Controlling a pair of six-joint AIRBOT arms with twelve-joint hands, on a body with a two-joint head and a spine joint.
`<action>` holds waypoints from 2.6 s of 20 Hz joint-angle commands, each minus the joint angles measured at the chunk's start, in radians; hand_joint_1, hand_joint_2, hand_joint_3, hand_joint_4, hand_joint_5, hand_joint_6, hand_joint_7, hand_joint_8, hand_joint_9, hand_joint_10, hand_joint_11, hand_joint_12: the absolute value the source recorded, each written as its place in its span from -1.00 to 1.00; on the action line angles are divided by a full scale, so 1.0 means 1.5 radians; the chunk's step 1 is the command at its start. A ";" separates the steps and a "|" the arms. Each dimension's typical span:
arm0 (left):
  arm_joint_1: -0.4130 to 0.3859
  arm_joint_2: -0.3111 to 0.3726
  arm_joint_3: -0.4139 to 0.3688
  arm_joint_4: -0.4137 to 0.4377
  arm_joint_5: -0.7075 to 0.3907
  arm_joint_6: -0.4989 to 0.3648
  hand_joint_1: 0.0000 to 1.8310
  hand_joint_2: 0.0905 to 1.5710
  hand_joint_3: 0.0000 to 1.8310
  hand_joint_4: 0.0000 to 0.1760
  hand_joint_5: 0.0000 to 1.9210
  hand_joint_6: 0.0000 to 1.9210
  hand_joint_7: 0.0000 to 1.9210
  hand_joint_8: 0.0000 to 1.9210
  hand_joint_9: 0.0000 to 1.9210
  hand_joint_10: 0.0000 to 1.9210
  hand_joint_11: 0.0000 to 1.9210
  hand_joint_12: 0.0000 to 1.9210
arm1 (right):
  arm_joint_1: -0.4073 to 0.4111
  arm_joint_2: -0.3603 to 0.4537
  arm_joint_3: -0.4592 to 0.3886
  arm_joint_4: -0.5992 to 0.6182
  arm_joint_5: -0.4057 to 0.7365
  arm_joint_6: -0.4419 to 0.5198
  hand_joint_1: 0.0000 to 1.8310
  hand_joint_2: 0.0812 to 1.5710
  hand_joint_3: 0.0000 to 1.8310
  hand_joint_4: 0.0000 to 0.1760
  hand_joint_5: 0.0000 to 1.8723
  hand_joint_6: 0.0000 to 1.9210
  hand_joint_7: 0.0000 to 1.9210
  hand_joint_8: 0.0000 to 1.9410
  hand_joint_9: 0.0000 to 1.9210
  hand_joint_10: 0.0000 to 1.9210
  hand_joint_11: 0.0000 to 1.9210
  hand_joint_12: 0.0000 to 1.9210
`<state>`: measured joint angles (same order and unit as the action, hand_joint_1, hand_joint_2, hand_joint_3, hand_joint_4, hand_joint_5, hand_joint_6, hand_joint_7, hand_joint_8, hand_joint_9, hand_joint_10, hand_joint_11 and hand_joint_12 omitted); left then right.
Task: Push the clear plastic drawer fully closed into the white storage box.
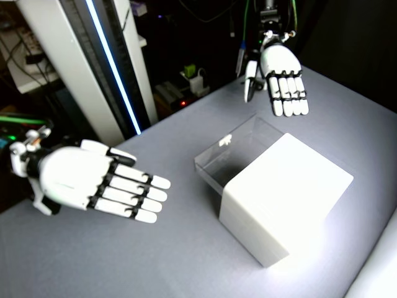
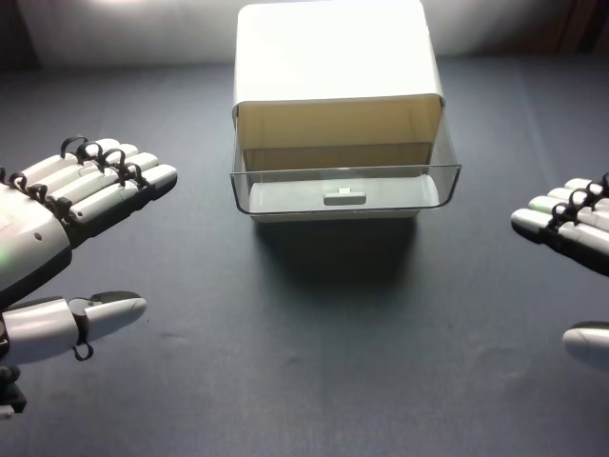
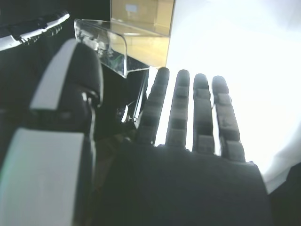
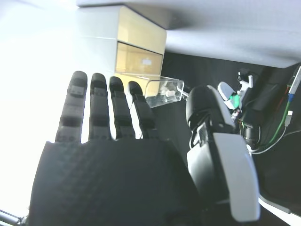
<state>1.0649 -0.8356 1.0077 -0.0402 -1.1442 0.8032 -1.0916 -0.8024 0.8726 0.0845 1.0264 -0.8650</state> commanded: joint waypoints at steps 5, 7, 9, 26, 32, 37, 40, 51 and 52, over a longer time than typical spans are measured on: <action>0.004 0.009 0.000 -0.019 -0.091 -0.004 -0.59 0.67 -0.99 -1.00 -1.00 -1.00 -1.00 -1.00 -1.00 -1.00 -1.00 -1.00 | 0.001 -0.018 0.010 -0.039 0.073 0.058 -0.78 0.75 -0.99 -1.00 -1.00 -1.00 -1.00 -1.00 -0.99 -1.00 -0.97 -0.98; 0.004 0.009 0.000 -0.023 -0.091 0.000 -0.60 0.68 -0.99 -1.00 -1.00 -1.00 -1.00 -1.00 -1.00 -1.00 -1.00 -1.00 | 0.008 -0.031 0.017 -0.061 0.071 0.086 -0.81 0.81 -1.00 -1.00 -0.98 -0.98 -0.98 -1.00 -0.90 -0.97 -1.00 -0.58; 0.006 0.009 0.000 -0.026 -0.092 0.000 -0.63 0.70 -0.99 -1.00 -1.00 -1.00 -1.00 -1.00 -1.00 -1.00 -1.00 -1.00 | 0.028 -0.056 0.030 -0.095 0.056 0.121 -0.86 0.82 -1.00 -1.00 -0.96 -0.99 -0.93 -0.99 -0.83 -0.96 -1.00 -0.32; 0.024 0.012 -0.001 -0.059 -0.091 0.008 -0.76 0.61 -1.00 -1.00 -0.99 -1.00 -1.00 -1.00 -1.00 -1.00 -1.00 -1.00 | 0.216 -0.226 0.130 -0.261 -0.014 0.243 -0.62 0.79 -1.00 -1.00 -0.87 -1.00 -0.84 -1.00 -0.71 -0.99 -1.00 0.12; 0.025 0.011 0.000 -0.060 -0.091 0.008 -0.96 0.76 -0.97 -1.00 -1.00 -1.00 -1.00 -1.00 -1.00 -1.00 -1.00 -1.00 | 0.233 -0.232 0.137 -0.262 -0.012 0.239 -0.68 0.80 -1.00 -1.00 -1.00 -1.00 -1.00 -1.00 -1.00 -1.00 -1.00 -0.68; 0.025 0.011 0.000 -0.061 -0.092 0.008 -0.33 0.82 -1.00 -1.00 -1.00 -1.00 -1.00 -1.00 -1.00 -1.00 -1.00 -1.00 | 0.237 -0.232 0.139 -0.237 -0.010 0.210 -0.63 0.78 -1.00 -1.00 -0.98 -0.99 -1.00 -1.00 -1.00 -1.00 -1.00 -1.00; 0.026 0.011 0.000 -0.062 -0.091 0.008 -0.38 0.82 -1.00 -1.00 -1.00 -1.00 -1.00 -1.00 -1.00 -1.00 -1.00 -1.00 | 0.242 -0.232 0.142 -0.231 -0.013 0.200 -0.60 0.77 -1.00 -1.00 -0.98 -0.99 -1.00 -1.00 -1.00 -1.00 -1.00 -1.00; 0.026 0.010 0.001 -0.062 -0.092 0.008 -0.99 0.76 -1.00 -1.00 -1.00 -1.00 -1.00 -1.00 -1.00 -1.00 -1.00 -1.00 | 0.275 -0.246 0.170 -0.172 -0.061 0.128 -0.66 0.80 -1.00 -1.00 -1.00 -1.00 -1.00 -1.00 -1.00 -1.00 -1.00 -1.00; 0.026 0.009 0.001 -0.062 -0.092 0.008 -0.70 0.87 -0.99 -0.91 -1.00 -1.00 -1.00 -1.00 -1.00 -1.00 -1.00 -1.00 | 0.278 -0.249 0.176 -0.162 -0.067 0.122 -0.65 0.81 -1.00 -1.00 -1.00 -1.00 -1.00 -1.00 -1.00 -1.00 -1.00 -1.00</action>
<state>1.1042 -0.8204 1.0069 -0.1158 -1.1622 0.8162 -0.6888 -1.1774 1.1351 -0.1802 0.8200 -0.6804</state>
